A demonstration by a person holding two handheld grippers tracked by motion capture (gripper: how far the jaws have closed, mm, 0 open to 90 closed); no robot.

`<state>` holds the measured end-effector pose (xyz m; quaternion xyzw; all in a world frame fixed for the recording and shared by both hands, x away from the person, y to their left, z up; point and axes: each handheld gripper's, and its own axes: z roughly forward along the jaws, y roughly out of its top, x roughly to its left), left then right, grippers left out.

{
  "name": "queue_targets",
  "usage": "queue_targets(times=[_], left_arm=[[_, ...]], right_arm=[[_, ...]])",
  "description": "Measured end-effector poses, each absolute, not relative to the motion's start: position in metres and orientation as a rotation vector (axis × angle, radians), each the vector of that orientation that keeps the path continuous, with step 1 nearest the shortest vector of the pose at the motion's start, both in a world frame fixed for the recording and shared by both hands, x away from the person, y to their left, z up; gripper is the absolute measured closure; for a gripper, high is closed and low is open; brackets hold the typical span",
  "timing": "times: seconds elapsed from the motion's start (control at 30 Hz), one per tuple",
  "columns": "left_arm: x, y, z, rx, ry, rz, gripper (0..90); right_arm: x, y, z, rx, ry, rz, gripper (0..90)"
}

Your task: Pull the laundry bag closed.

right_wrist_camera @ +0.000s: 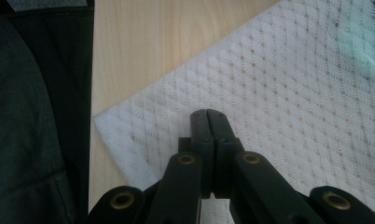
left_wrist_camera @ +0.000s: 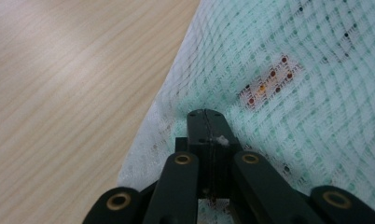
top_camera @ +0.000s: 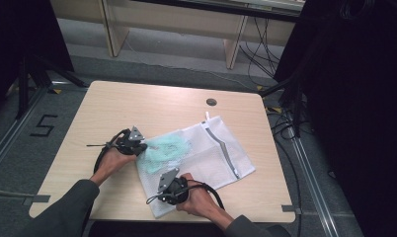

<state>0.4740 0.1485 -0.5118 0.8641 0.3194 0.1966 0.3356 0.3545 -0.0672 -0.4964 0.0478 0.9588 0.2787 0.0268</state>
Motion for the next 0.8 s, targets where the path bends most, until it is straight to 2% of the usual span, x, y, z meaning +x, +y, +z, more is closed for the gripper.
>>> queue_targets(times=[0.3,0.47,0.5,0.63,0.73,0.77,0.8], left_arm=[[0.481,0.148,-0.512,2.265,0.819,0.526,89.4],[0.479,0.149,-0.508,2.271,0.804,0.554,89.1],[0.478,0.148,-0.508,2.211,0.83,0.563,89.1],[0.464,0.149,-0.494,2.164,0.817,0.549,89.0],[0.444,0.15,-0.482,2.138,0.81,0.468,88.9],[0.437,0.148,-0.482,2.123,0.8,0.437,88.6],[0.421,0.144,-0.482,2.127,0.759,0.368,88.4]], right_arm=[[0.348,-0.049,-0.499,0.161,2.94,0.894,90.0],[0.352,-0.051,-0.494,0.147,2.945,0.918,90.0],[0.352,-0.056,-0.49,0.199,2.948,0.932,90.0],[0.369,-0.085,-0.472,0.255,2.874,0.961,90.0],[0.384,-0.12,-0.465,0.355,2.829,0.953,90.0],[0.391,-0.144,-0.465,0.418,2.804,0.919,90.0],[0.394,-0.155,-0.466,0.454,2.787,0.909,90.0]])
